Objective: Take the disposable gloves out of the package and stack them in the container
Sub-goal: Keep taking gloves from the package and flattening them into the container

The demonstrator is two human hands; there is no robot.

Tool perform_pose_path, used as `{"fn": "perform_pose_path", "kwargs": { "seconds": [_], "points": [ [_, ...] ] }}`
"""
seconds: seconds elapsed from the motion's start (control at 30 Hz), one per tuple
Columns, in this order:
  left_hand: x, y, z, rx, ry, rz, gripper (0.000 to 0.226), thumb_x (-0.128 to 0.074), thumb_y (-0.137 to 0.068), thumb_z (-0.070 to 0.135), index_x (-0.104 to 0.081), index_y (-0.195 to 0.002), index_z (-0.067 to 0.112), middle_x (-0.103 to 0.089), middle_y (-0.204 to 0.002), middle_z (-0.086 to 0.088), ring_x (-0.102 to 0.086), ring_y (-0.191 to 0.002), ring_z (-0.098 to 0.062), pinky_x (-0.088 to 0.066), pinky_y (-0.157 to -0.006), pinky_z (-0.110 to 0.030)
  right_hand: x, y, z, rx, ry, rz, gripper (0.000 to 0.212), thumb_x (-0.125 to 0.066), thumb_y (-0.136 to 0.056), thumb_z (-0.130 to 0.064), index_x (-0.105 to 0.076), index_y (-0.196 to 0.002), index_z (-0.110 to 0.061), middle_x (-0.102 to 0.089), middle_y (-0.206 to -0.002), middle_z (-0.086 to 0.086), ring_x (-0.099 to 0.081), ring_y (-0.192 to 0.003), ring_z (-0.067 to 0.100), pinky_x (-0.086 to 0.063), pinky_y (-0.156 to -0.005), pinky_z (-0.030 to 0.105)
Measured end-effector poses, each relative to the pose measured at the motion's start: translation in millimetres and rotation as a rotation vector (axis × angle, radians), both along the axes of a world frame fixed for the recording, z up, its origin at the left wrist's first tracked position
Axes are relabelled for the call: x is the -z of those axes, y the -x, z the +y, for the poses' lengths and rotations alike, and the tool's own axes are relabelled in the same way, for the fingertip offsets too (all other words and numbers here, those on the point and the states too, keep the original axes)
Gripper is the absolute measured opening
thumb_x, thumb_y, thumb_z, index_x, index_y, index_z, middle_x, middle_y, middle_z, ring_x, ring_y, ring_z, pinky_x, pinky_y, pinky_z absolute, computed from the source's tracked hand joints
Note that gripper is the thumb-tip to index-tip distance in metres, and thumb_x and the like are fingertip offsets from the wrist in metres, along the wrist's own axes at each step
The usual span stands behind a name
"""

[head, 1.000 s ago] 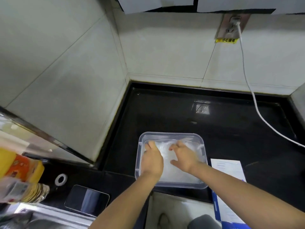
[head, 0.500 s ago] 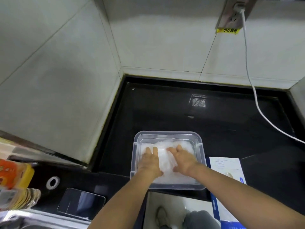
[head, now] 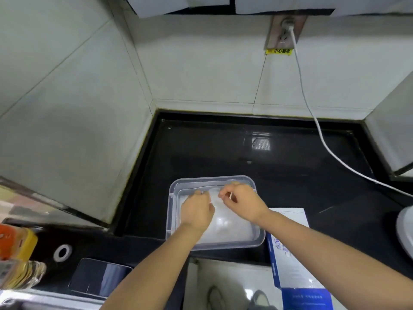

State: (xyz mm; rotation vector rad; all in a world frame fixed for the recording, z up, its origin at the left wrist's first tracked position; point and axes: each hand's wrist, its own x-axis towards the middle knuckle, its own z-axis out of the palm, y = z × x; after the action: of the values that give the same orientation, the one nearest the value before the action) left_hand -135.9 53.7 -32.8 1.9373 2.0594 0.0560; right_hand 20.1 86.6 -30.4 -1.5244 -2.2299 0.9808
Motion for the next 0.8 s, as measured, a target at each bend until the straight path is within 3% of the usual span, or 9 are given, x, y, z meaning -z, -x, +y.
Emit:
{"fn": "perform_pose_path", "kwargs": {
  "seconds": [0.17, 0.27, 0.37, 0.4, 0.47, 0.53, 0.67, 0.8],
  "points": [
    [-31.6, -65.1, -5.8, 0.022, -0.122, -0.225, 0.021, -0.046, -0.099, 0.029, -0.064, -0.104, 0.018, -0.069, -0.099, -0.003, -0.064, -0.086, -0.017, -0.055, -0.076, -0.027, -22.1, -60.9, -10.3, 0.282, -0.057, 0.081, 0.018, -0.057, -0.09, -0.019, -0.066, -0.074, -0.018, -0.064, -0.068, -0.003, -0.059, -0.064, 0.017, -0.049, -0.064, 0.035],
    [-40.9, -111.9, -20.6, 0.095, -0.111, -0.397, 0.013, -0.047, -0.099, 0.027, -0.055, -0.099, 0.018, -0.067, -0.09, -0.003, -0.063, -0.079, -0.019, -0.054, -0.071, -0.032, -16.3, -109.8, -28.9, 0.395, 0.008, -0.071, 0.027, -0.053, -0.09, -0.024, -0.06, -0.067, -0.013, -0.063, -0.063, 0.004, -0.059, -0.063, 0.024, -0.045, -0.058, 0.036],
    [-35.6, -153.6, -37.8, 0.181, 0.01, -0.433, 0.016, -0.045, -0.101, 0.028, -0.047, -0.109, 0.014, -0.065, -0.093, -0.006, -0.064, -0.082, -0.02, -0.055, -0.072, -0.031, -5.1, -140.2, -47.2, 0.345, 0.168, -0.273, 0.034, -0.051, -0.093, -0.027, -0.059, -0.064, -0.012, -0.063, -0.066, 0.004, -0.057, -0.062, 0.022, -0.041, -0.054, 0.031],
    [-29.8, -163.2, -42.9, 0.198, 0.077, -0.414, 0.022, -0.045, -0.101, 0.028, -0.045, -0.117, 0.012, -0.065, -0.098, -0.008, -0.065, -0.087, -0.022, -0.055, -0.075, -0.031, -0.5, -145.3, -52.1, 0.294, 0.223, -0.351, 0.031, -0.051, -0.094, -0.026, -0.061, -0.066, -0.015, -0.065, -0.071, 0.003, -0.058, -0.065, 0.02, -0.041, -0.055, 0.029],
    [-16.0, -179.2, -51.9, 0.208, 0.198, -0.385, 0.032, -0.045, -0.1, 0.023, -0.041, -0.128, 0.007, -0.063, -0.11, -0.014, -0.064, -0.098, -0.029, -0.053, -0.082, -0.036, 9.0, -152.6, -62.8, 0.228, 0.29, -0.45, 0.019, -0.051, -0.095, -0.021, -0.069, -0.09, -0.021, -0.07, -0.093, 0.001, -0.06, -0.077, 0.018, -0.047, -0.066, 0.026],
    [-1.4, -183.0, -57.9, 0.16, 0.301, -0.38, 0.038, -0.044, -0.1, 0.019, -0.039, -0.134, 0.003, -0.061, -0.117, -0.018, -0.06, -0.106, -0.034, -0.048, -0.088, -0.039, 19.5, -151.8, -71.0, 0.216, 0.306, -0.439, 0.026, -0.052, -0.094, -0.018, -0.068, -0.112, -0.027, -0.07, -0.109, -0.002, -0.061, -0.086, 0.016, -0.05, -0.079, 0.027],
    [21.5, -179.3, -64.0, 0.109, 0.461, -0.379, 0.052, -0.041, -0.102, 0.027, -0.019, -0.146, 0.01, -0.054, -0.132, -0.017, -0.057, -0.115, -0.032, -0.046, -0.092, -0.038, 37.1, -140.8, -78.0, 0.147, 0.3, -0.604, 0.024, -0.056, -0.091, -0.02, -0.063, -0.113, -0.026, -0.068, -0.112, -0.002, -0.066, -0.097, 0.021, -0.052, -0.08, 0.029],
    [32.6, -174.1, -60.0, 0.076, 0.477, -0.453, 0.054, -0.052, -0.096, 0.023, -0.022, -0.139, 0.009, -0.058, -0.125, -0.017, -0.059, -0.105, -0.029, -0.044, -0.082, -0.033, 51.6, -130.9, -81.0, 0.149, 0.185, -0.752, 0.025, -0.051, -0.093, -0.019, -0.062, -0.115, -0.023, -0.067, -0.114, 0.0, -0.067, -0.1, 0.022, -0.052, -0.079, 0.031]
  ]
}}
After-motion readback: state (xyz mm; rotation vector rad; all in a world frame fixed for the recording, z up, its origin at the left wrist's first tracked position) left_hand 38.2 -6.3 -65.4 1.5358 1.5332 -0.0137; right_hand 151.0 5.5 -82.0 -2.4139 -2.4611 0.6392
